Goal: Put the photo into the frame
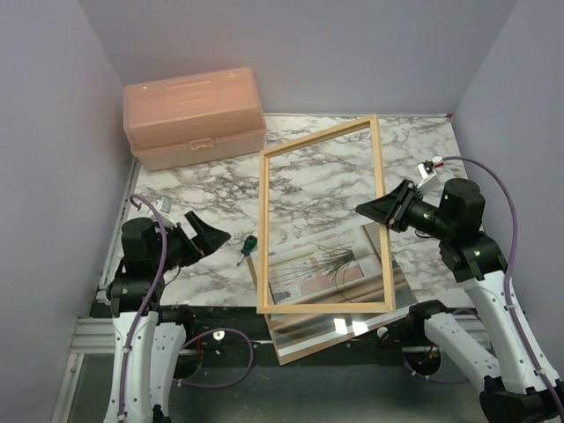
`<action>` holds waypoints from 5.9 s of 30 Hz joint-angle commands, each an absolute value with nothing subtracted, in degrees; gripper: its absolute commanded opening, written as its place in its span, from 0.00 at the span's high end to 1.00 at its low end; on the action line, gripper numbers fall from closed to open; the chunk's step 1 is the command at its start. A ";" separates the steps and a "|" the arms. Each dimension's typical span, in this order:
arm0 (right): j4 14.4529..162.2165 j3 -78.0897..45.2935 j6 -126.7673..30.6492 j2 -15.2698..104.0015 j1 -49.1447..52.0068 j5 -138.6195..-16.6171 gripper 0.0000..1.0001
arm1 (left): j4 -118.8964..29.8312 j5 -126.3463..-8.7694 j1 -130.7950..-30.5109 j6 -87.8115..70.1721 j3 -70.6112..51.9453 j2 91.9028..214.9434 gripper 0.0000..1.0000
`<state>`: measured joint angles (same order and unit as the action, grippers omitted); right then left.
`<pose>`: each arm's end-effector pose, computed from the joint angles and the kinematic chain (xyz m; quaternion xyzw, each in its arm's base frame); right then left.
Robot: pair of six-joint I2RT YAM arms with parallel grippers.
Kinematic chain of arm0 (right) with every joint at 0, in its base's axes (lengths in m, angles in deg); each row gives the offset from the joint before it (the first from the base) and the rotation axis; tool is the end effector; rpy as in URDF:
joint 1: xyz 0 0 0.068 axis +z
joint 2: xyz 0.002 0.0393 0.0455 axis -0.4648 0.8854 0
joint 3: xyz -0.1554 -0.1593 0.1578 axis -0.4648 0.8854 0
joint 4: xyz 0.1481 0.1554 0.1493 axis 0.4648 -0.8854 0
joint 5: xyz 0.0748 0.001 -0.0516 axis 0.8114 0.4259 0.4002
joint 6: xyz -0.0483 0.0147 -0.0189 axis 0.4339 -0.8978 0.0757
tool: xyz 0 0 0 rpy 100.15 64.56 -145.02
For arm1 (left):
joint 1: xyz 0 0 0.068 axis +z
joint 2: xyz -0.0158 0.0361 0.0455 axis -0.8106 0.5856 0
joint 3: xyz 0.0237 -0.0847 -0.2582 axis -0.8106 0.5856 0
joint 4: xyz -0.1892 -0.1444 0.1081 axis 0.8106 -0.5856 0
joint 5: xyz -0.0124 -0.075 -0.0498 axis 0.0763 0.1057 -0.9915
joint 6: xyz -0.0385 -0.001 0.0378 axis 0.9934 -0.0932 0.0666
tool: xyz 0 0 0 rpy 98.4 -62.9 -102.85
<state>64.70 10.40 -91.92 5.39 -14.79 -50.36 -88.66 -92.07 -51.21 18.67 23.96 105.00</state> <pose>0.1503 0.0553 0.3478 0.0812 0.7853 0.5028 0.3521 0.1028 -0.0140 0.2903 -0.1666 0.8266 -0.3809 0.3794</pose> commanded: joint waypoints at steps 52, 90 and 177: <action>42.97 -4.22 -80.95 8.62 -14.61 -67.24 0.99 | -78.46 -51.52 -85.35 13.66 9.66 168.76 0.55; 43.70 -2.96 -80.50 8.96 -14.60 -64.62 0.99 | -78.39 -54.21 -63.82 14.32 18.94 153.70 0.05; 44.98 -15.88 -77.97 19.32 -14.60 -66.81 0.99 | -67.24 -69.71 -106.62 45.90 49.47 129.51 0.26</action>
